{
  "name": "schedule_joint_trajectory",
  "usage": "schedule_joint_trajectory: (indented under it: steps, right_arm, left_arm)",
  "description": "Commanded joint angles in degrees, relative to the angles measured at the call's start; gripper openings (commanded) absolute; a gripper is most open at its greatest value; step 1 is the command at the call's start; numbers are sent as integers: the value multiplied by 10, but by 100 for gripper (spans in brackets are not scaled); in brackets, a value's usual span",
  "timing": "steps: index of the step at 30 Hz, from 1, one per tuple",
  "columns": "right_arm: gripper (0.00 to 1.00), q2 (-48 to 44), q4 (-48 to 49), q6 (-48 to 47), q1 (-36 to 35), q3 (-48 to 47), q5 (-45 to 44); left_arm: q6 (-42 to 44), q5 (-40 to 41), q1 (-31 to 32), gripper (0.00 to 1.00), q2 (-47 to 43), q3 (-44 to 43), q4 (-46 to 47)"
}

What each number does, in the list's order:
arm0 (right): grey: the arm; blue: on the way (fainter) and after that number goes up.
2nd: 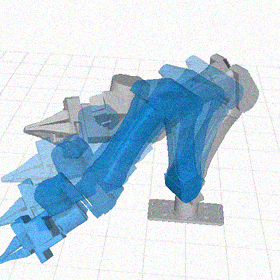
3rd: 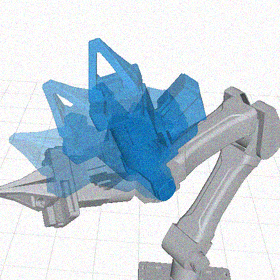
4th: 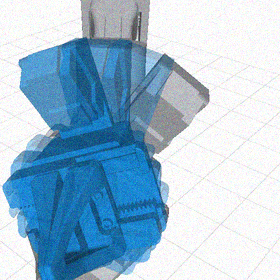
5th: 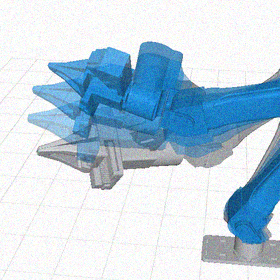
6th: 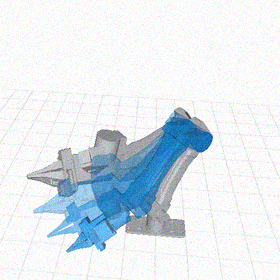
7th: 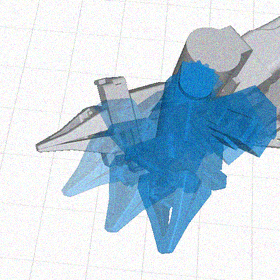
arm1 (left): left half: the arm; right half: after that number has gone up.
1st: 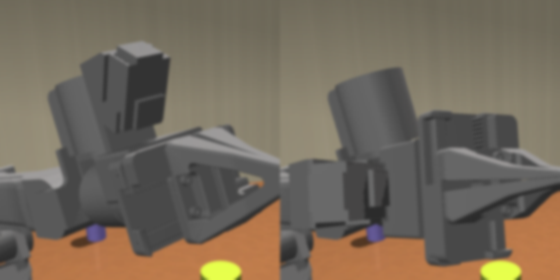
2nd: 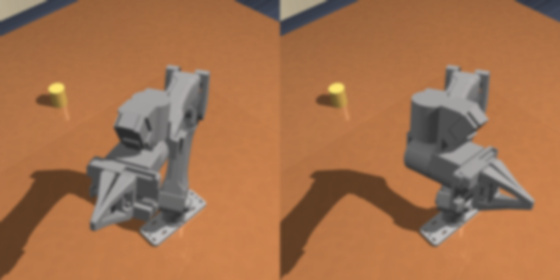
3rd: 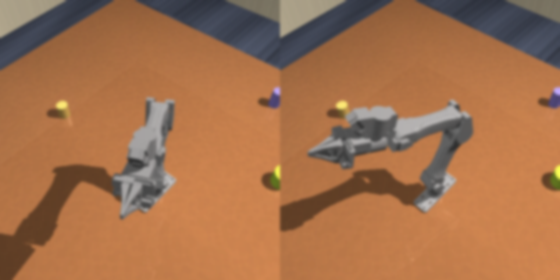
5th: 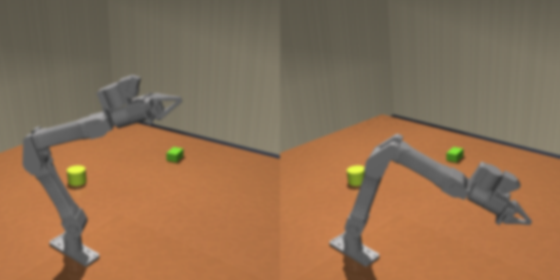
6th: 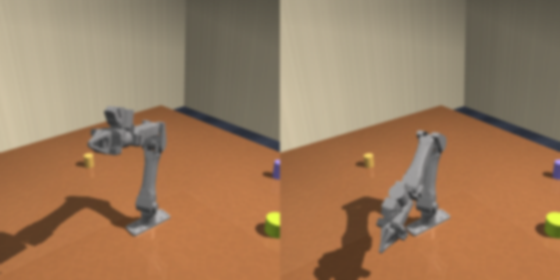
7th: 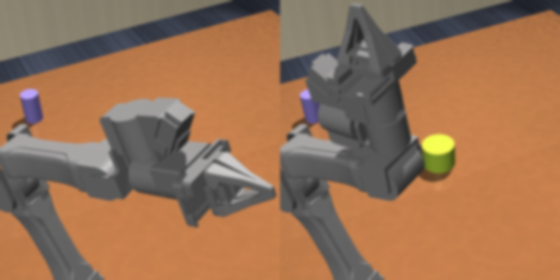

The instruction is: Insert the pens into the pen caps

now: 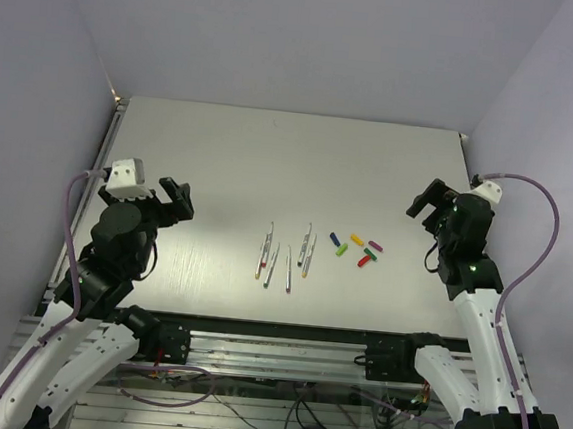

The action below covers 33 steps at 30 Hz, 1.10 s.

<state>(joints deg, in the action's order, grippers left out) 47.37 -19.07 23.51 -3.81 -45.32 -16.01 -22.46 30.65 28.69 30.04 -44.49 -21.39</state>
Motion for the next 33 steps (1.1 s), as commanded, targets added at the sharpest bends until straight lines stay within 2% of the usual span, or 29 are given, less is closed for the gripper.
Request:
schedule_joint_trajectory:
  steps: [1, 10, 18, 22, 25, 29, 33]
  right_arm:
    - [100, -2, -14, 3, 2, -3, -26]
    - [100, -14, -13, 5, 2, -2, -41]
    - [100, -69, -15, 75, 2, 36, -101]
    - [100, -101, 26, 45, 2, 60, -58]
    - [100, -98, 31, 48, 2, 59, -84]
    - [100, -94, 55, 7, 2, 60, -47]
    - [100, -94, 51, 25, 2, 60, -46]
  left_arm:
    - [0, -2, -4, 99, 5, -1, -15]
    - [-4, -2, -4, 99, 9, 6, -11]
    - [-1, 7, -5, 99, 36, -21, -36]
    - [12, -52, -4, 99, 50, -23, -29]
    - [10, -109, -4, 99, 29, 11, 11]
    - [3, -135, -4, 99, 24, 35, 11]
    - [-6, -156, -2, 99, 14, 50, 7]
